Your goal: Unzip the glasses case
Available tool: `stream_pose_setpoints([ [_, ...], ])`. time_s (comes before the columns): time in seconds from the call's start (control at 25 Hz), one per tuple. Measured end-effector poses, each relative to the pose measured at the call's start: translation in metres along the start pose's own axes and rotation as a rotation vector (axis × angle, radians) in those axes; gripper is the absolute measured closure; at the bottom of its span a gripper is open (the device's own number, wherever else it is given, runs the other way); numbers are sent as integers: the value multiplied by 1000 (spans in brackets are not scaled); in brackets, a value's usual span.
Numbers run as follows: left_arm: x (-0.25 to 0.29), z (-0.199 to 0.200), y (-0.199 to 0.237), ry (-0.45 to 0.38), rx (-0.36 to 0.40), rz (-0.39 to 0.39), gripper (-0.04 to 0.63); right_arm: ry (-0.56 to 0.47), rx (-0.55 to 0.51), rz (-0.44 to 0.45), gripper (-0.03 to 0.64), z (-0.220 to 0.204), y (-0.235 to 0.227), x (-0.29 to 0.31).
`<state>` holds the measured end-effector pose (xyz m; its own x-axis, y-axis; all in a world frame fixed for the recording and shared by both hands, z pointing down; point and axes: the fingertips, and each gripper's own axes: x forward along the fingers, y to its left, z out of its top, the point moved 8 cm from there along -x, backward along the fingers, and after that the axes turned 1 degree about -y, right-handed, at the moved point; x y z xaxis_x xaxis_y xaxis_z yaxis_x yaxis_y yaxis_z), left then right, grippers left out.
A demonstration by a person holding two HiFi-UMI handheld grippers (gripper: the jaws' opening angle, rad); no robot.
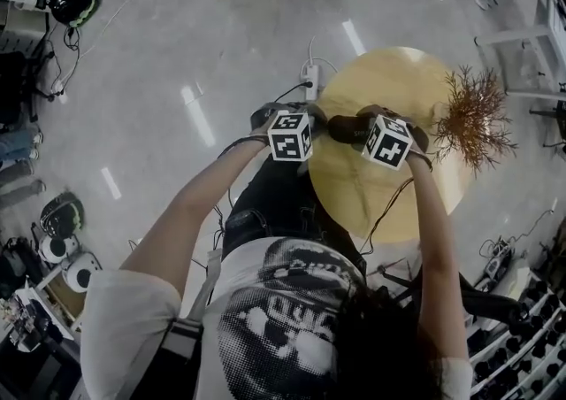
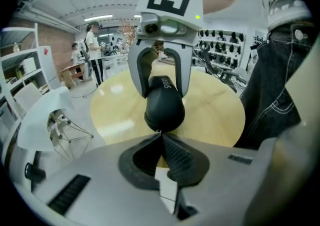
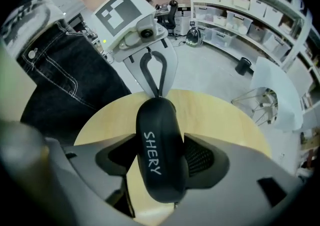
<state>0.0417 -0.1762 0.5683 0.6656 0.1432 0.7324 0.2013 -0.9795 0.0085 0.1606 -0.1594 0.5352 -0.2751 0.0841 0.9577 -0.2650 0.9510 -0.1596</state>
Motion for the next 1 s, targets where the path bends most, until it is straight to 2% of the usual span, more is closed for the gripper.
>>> stream_pose_setpoints([
  [0.08, 0, 0, -6, 4, -26, 26, 583, -24, 58, -2, 321, -2, 2, 1],
  [0.28, -2, -1, -20, -10, -119, 85, 583, -144, 290, -10, 321, -9, 6, 1],
  [0.6, -2, 1, -35, -26, -223, 165, 581, -178, 474, -80, 321, -9, 17, 3],
  [1.0, -4, 1, -38, -68, -337, 255, 581, -307, 777, -117, 321, -14, 25, 4],
])
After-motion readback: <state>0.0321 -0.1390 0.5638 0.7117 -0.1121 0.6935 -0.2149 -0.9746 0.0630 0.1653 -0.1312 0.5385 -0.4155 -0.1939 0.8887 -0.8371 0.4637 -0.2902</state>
